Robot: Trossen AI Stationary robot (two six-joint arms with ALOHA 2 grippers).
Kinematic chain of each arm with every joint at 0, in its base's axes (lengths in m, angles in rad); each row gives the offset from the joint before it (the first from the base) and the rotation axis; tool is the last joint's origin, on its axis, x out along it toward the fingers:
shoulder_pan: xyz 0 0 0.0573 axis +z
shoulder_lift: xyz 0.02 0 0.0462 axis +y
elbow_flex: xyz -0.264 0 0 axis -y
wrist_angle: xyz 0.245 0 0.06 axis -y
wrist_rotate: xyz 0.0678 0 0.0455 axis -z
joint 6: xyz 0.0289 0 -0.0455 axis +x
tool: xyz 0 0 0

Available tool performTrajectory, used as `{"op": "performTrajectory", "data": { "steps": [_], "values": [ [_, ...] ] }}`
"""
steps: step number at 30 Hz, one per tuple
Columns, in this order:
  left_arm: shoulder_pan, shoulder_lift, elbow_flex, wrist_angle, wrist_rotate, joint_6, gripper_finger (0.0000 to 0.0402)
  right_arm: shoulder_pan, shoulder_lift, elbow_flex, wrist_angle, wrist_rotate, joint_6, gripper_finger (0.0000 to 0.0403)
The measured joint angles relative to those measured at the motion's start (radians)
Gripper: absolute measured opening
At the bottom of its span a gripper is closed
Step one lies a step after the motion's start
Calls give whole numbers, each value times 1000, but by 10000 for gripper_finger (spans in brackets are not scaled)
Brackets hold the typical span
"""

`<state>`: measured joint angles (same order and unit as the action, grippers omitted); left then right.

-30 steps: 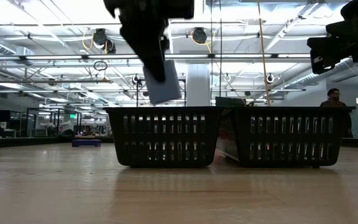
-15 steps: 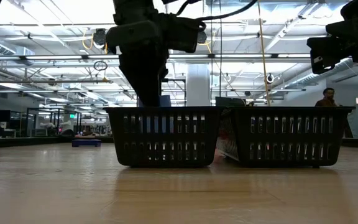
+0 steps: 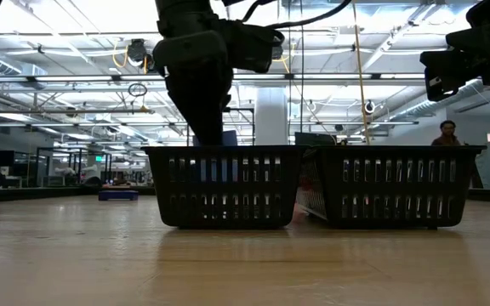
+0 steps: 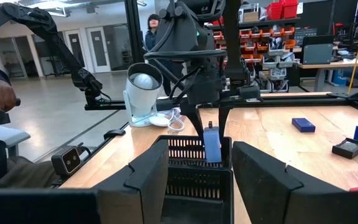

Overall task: Pick & Place Office items
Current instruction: Put the light blue charger adapter into the left black basket

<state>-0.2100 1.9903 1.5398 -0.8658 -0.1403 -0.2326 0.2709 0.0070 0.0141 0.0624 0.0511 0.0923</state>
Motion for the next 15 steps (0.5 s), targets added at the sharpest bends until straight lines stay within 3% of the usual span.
{"op": "performTrajectory", "data": {
  "steps": [3, 15],
  "values": [
    [0, 0, 0, 0, -1, -11, 121, 0, 0, 0, 0, 0, 0, 169],
    [0, 17, -2, -5, 0, -8, 130, 0, 0, 0, 0, 0, 0, 169]
  ]
}}
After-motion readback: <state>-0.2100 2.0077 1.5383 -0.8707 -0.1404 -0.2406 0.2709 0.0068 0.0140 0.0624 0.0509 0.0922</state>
